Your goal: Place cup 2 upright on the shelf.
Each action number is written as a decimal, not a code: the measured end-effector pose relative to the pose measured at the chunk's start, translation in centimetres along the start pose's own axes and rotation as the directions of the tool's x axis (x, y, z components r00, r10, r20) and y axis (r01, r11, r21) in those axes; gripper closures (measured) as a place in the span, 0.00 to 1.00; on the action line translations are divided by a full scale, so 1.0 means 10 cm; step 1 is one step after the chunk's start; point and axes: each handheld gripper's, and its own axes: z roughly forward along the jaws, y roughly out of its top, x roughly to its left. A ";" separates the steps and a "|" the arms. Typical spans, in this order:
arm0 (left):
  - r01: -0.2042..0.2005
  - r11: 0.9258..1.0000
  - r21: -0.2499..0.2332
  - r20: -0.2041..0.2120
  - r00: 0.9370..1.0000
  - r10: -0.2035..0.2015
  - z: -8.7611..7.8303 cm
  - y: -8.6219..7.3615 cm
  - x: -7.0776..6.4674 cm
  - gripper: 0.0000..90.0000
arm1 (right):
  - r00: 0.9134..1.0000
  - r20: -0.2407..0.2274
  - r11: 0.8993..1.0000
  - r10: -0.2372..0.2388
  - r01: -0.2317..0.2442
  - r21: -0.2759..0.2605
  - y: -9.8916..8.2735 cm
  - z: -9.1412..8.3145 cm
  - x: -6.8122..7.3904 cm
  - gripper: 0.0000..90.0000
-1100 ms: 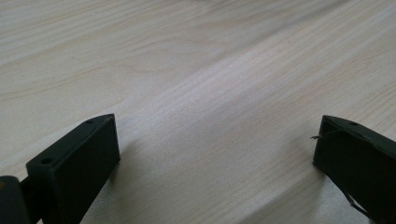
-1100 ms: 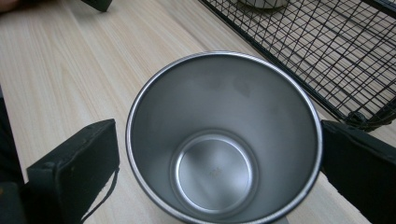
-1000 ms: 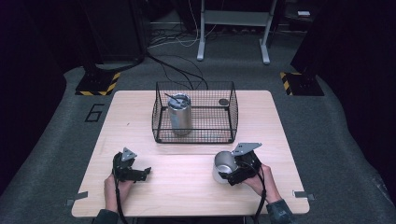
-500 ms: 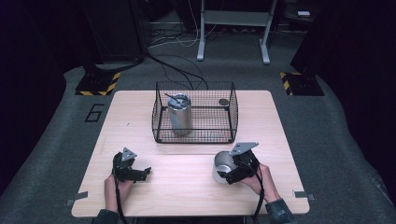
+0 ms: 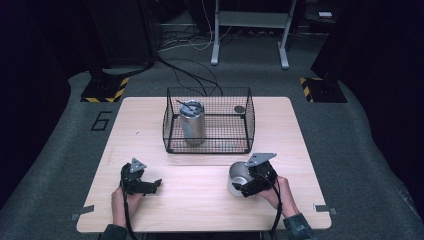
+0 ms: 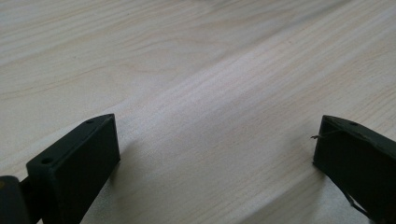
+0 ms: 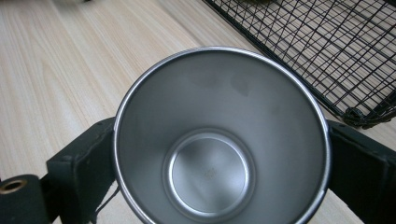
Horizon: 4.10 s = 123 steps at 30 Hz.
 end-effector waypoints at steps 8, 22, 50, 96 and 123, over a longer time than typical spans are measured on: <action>-0.008 1.000 0.011 0.004 1.000 0.008 -0.01 0.00 0.01 0.00 | 1.000 0.008 1.000 0.014 -0.014 -0.003 0.01 0.00 0.01 0.06; -0.007 1.000 0.011 0.005 1.000 0.007 -0.01 0.00 0.01 0.00 | 0.999 0.012 0.999 0.041 -0.041 -0.033 0.02 -0.09 0.02 0.06; 0.014 1.000 0.007 0.007 1.000 -0.015 0.00 0.00 -0.01 0.00 | 0.999 0.021 0.999 0.029 -0.029 -0.020 0.55 -0.27 0.00 0.06; 0.010 1.000 -0.006 0.003 1.000 -0.010 0.00 0.00 -0.01 0.00 | 0.997 0.061 0.996 0.049 -0.044 -0.071 1.11 -0.44 -0.26 0.06; 0.002 1.000 0.002 0.004 1.000 -0.002 0.00 0.00 0.00 0.00 | 0.994 0.098 0.997 0.051 -0.044 -0.068 1.47 -0.33 -0.46 0.06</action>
